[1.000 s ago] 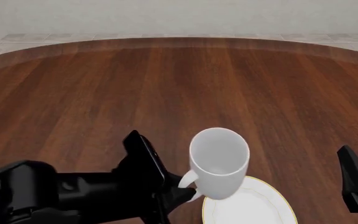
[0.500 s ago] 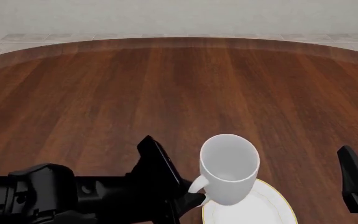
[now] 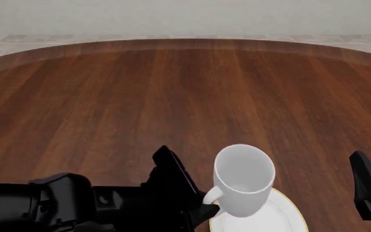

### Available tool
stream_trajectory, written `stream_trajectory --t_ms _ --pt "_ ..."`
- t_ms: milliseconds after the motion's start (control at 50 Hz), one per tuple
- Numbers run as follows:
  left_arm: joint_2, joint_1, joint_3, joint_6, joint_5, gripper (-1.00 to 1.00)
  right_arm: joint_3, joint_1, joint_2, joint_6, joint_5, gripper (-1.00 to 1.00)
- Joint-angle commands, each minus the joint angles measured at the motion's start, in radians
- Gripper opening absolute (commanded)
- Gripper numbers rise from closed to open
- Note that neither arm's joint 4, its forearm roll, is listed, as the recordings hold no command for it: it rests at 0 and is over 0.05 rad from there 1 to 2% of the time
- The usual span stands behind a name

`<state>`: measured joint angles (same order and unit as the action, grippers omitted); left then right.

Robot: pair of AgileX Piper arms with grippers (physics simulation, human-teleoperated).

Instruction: Put the white mug on the plate.

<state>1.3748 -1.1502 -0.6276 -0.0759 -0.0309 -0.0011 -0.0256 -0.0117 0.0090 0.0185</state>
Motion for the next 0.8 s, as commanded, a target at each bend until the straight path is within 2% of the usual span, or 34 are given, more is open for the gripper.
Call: stream_trajectory --t_ms 20,800 --pt "0.030 -0.003 -0.002 -0.007 -0.027 -1.00 0.000 0.000 0.004 0.002 -0.001 1.00" --pt "0.110 -0.014 -0.010 -0.019 -0.080 -1.00 0.000 0.000 0.011 0.006 0.002 1.00"
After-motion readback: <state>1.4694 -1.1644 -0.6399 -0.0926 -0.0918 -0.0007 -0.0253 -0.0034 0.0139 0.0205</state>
